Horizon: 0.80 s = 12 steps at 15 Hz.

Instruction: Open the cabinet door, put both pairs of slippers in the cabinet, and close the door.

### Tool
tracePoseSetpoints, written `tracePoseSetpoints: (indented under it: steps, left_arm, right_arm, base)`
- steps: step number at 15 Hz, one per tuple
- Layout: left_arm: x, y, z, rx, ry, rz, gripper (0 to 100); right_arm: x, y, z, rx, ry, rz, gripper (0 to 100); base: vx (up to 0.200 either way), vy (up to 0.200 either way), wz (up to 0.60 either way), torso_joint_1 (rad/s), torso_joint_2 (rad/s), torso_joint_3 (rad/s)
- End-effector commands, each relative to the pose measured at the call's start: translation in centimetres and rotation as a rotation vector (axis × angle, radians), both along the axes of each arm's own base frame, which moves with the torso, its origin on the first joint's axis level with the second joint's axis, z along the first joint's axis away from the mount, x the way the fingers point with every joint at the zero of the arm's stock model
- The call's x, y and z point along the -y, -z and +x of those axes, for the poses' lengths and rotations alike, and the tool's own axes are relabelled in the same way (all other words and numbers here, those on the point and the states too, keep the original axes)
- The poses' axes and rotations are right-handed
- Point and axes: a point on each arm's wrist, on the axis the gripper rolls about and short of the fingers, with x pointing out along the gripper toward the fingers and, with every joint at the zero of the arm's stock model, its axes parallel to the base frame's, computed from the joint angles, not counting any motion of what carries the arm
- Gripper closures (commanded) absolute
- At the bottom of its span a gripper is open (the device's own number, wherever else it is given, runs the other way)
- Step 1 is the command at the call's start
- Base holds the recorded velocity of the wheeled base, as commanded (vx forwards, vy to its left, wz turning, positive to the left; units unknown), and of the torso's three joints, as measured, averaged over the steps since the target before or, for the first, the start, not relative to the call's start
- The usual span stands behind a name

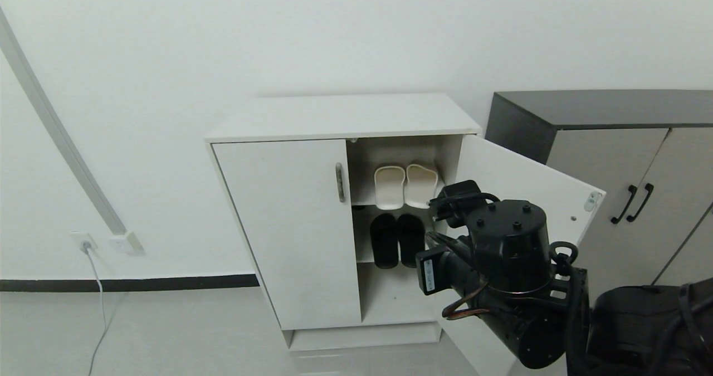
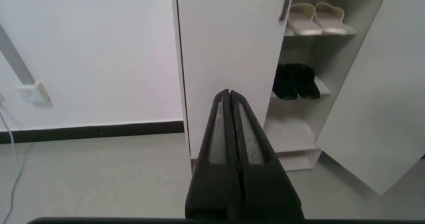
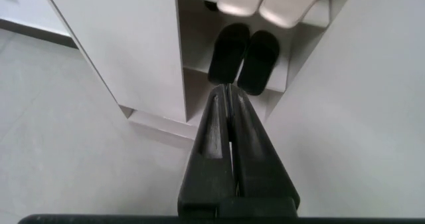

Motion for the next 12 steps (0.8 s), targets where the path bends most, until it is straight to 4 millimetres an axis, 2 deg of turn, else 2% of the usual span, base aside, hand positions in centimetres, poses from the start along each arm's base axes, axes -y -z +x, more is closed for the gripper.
tracePoseSetpoints:
  steps: [1, 12]
  left_arm:
    - [0.00, 0.00, 0.01, -0.001, 0.000, 0.000, 100]
    - [0.00, 0.00, 0.01, -0.001, 0.000, 0.000, 100]
  right_arm:
    - [0.02, 0.11, -0.04, -0.002, -0.001, -0.004, 100]
    - [0.58, 0.29, 0.66, -0.007, 0.024, -0.007, 100]
  base:
    - [0.000, 0.000, 0.00, 0.173, -0.49, -0.320]
    - [0.000, 0.000, 0.00, 0.210, -0.53, -0.320]
